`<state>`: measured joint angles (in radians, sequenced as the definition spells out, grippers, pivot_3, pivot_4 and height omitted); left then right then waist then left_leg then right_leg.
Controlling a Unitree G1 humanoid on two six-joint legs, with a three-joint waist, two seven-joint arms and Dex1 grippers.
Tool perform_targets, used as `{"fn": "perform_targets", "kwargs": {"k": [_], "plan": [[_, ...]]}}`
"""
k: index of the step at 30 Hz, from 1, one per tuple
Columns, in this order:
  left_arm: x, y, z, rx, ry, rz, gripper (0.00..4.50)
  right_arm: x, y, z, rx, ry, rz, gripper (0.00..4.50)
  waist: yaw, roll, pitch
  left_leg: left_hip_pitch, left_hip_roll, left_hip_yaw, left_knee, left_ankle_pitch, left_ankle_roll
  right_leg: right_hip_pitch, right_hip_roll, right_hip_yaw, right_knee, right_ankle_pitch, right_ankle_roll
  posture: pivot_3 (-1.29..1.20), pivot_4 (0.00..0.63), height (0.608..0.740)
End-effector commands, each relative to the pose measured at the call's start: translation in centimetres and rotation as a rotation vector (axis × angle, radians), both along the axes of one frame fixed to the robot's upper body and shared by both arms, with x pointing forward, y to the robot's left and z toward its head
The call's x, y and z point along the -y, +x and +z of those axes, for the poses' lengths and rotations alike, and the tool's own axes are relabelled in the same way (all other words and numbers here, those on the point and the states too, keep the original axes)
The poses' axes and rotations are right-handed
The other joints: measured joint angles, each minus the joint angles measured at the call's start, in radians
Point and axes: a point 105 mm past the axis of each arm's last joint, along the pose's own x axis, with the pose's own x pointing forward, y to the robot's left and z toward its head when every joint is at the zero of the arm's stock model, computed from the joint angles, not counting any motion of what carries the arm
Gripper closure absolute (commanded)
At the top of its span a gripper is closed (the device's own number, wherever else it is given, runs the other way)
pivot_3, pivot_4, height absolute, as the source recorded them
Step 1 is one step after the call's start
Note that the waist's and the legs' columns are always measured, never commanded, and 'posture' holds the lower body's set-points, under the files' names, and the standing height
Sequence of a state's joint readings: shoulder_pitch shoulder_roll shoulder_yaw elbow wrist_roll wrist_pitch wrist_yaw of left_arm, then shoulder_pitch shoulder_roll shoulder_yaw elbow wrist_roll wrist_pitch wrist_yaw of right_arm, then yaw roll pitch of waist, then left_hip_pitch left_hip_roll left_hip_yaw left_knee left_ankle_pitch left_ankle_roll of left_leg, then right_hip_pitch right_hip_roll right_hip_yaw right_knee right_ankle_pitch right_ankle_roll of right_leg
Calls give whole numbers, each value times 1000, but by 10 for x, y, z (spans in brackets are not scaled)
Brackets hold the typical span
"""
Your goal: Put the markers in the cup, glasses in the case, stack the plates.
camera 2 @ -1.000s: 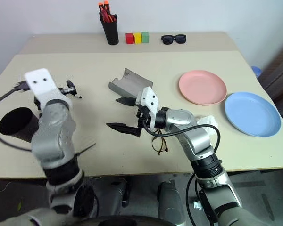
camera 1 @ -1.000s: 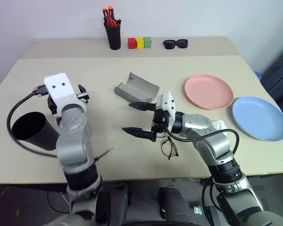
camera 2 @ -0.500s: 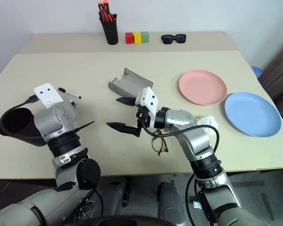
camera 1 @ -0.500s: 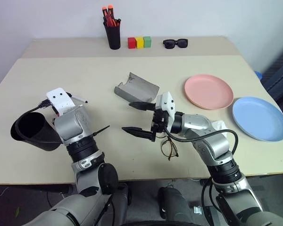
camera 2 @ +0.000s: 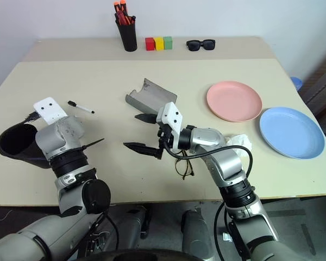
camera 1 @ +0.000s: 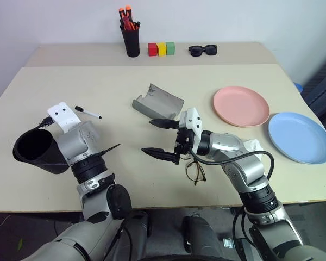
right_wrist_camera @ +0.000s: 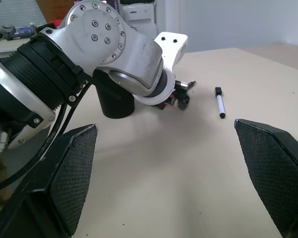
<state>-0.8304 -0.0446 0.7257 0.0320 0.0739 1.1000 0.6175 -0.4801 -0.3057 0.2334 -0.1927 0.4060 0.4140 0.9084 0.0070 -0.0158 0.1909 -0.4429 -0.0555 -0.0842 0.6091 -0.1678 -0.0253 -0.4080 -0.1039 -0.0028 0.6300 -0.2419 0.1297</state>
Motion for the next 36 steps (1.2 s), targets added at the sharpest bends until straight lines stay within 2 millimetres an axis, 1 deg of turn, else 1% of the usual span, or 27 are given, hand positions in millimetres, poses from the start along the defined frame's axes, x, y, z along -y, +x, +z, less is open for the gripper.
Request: {"fn": "perform_targets", "kwargs": {"k": [1,2,3,7,11,12,15,17,19,22,26,29,30,33,36], "plan": [[-3,1,9,51,-14,24,3230,0,-2,7,32,15,5,0,0,0,0,0,0,0,0,0,0,0,0,0,0,0,0,0,150,740],[-3,2,9,52,-15,23,3782,0,-2,7,32,15,5,0,0,0,0,0,0,0,0,0,0,0,0,0,0,0,0,0,150,740],[-2,2,9,55,-14,19,4233,0,-2,7,32,14,4,0,0,0,0,0,0,0,0,0,0,0,0,0,0,0,0,0,150,740],[1,5,11,77,3,-8,4233,1,-1,7,33,12,3,0,0,0,0,0,0,0,0,0,0,0,0,0,0,0,0,0,150,740],[9,11,21,120,74,-86,4233,1,-1,7,35,9,1,0,0,0,0,0,0,0,0,0,0,0,0,0,0,0,0,0,150,740],[12,11,24,127,101,-108,4233,2,-1,7,34,8,0,0,1,0,0,0,0,0,0,0,0,0,0,0,0,0,0,0,150,740],[33,10,31,137,169,-213,4233,3,-1,6,34,5,-3,0,2,0,0,0,0,0,0,0,0,0,0,0,0,0,0,0,150,740],[46,6,30,128,193,-283,4233,3,0,6,34,3,-5,0,2,0,0,0,0,1,0,0,0,0,0,1,0,0,0,0,150,740],[58,-2,26,99,205,-348,4233,4,0,6,34,1,-7,0,1,0,0,0,0,0,0,0,0,0,0,1,0,0,0,0,150,740],[64,-16,19,50,188,-371,4233,5,0,5,34,-1,-10,0,-1,0,0,0,0,0,0,0,0,0,0,1,0,0,-1,0,150,740],[74,-31,8,23,63,-391,4233,7,1,5,33,-6,-11,0,-2,0,0,0,1,0,0,0,0,0,0,1,0,0,-1,0,150,740],[78,-32,11,30,24,-405,3217,5,1,5,33,-7,-4,0,-2,0,0,0,1,0,0,0,0,0,0,1,0,0,-1,0,150,740],[78,-30,14,40,19,-410,2795,5,1,5,33,-7,-2,0,-1,0,0,0,0,0,0,0,0,0,0,1,0,0,-1,0,150,740],[76,-23,23,73,19,-412,1333,3,1,5,35,-5,4,0,2,0,0,0,0,0,1,0,0,0,0,1,0,0,-1,0,150,740],[69,-15,24,76,16,-386,1333,2,1,5,35,-3,7,0,3,0,0,0,0,0,1,0,0,0,0,1,0,0,-1,0,150,740]]}}
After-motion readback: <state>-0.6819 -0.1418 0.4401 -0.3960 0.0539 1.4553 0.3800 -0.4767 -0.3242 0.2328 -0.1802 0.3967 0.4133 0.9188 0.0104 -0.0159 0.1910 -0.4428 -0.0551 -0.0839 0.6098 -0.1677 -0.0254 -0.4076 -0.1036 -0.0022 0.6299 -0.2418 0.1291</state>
